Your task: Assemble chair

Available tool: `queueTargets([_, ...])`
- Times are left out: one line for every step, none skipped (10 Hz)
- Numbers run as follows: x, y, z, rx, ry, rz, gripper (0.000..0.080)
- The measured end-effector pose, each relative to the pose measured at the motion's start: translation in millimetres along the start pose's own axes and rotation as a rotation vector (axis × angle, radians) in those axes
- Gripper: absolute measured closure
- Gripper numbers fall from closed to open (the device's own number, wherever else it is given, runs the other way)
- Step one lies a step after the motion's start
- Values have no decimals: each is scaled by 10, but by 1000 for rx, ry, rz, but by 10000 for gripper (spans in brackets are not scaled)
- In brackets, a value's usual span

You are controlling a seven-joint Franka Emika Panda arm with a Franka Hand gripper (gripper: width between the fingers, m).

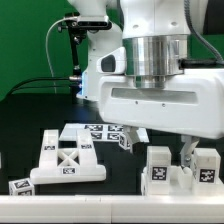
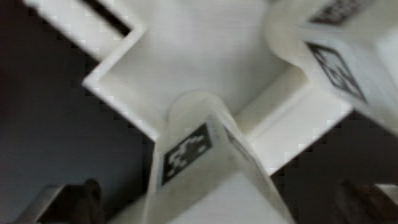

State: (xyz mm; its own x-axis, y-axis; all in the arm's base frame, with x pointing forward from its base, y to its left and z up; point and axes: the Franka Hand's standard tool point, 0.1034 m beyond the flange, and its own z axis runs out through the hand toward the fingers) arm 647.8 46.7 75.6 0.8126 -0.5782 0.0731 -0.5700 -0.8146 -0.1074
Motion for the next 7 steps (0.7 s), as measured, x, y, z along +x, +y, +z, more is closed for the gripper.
queueTargets([10,10,12,0,4,-122,151])
queueTargets([4,4,14,7,0,-23,151])
queueTargets([7,9,14,6,1,-39,279])
queueTargets([7,10,15,6,1,-37,424])
queueTargets([5,9,17,8,-1,51,424])
queueTargets([8,9,16,8,-1,147,517])
queueTargets([8,8,16,6,1,290,517])
